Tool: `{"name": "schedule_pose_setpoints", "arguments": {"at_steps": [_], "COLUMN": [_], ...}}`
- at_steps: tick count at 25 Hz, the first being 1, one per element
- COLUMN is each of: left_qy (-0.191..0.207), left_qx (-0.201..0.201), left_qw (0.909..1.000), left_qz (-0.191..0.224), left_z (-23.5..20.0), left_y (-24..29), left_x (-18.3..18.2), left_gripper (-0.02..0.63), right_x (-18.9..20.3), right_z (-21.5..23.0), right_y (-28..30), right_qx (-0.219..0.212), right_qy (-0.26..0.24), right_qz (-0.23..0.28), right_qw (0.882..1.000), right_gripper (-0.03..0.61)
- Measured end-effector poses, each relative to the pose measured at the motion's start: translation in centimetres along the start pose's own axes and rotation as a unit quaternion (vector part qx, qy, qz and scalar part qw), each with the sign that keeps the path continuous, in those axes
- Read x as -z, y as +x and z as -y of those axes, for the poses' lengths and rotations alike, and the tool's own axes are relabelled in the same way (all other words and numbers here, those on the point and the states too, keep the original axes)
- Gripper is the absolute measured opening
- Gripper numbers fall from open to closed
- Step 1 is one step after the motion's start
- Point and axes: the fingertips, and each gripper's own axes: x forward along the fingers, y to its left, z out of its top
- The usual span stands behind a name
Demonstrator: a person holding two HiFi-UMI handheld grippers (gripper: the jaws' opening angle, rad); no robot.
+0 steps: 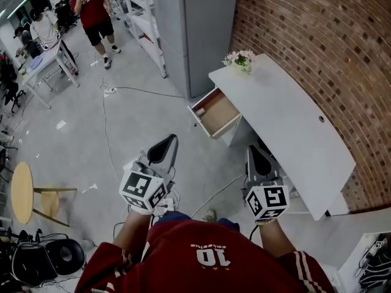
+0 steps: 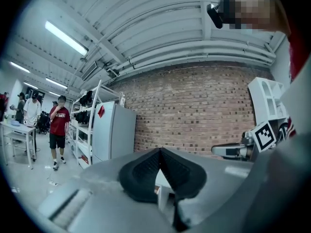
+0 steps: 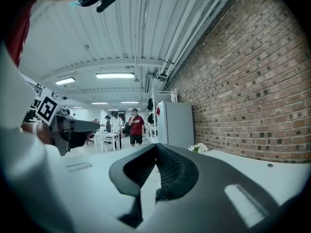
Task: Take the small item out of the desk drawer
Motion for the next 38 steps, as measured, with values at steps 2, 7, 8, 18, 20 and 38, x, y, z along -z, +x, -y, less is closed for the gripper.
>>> {"name": "schedule_pose_setpoints", "arguments": {"at_steps": [2, 7, 8, 18, 20, 38], "left_qy": [-0.001, 0.003, 0.002, -0.011, -0.014, -0.036], "left_qx": [-0.001, -0.005, -0.004, -0.005, -0.004, 0.045], "left_qw": [1.0000, 0.9998, 0.9998, 0.9998, 0.9999, 0.9983], "left_qz": [-0.005, -0.016, -0.018, -0.013, -0.010, 0.003], "left_z": [0.2, -0.6, -0.9, -7.9, -9.7, -17.8], "left_y": [1.3, 3.5, 3.9, 8.8, 9.8, 15.8], "left_x": [-0.3, -0.5, -0.5, 0.0, 0.1, 1.6], "left_gripper": [0.003, 0.003, 0.003, 0.003, 0.003, 0.003], "right_x": [0.0, 0.0, 0.0, -0.2, -0.5, -0.4], "right_z": [1.0, 2.3, 2.4, 1.7, 1.5, 0.4], "right_y": [0.8, 3.2, 3.8, 12.4, 14.5, 23.3], "right_qx": [-0.004, -0.014, -0.016, -0.033, -0.033, -0.004], "right_qy": [0.005, 0.020, 0.021, 0.004, -0.005, -0.030], "right_qz": [-0.002, -0.001, -0.002, -0.012, -0.010, -0.008], "right_qw": [1.000, 1.000, 1.000, 0.999, 0.999, 0.999], "right_gripper": [0.003, 0.003, 0.003, 0.003, 0.005, 0.035]}}
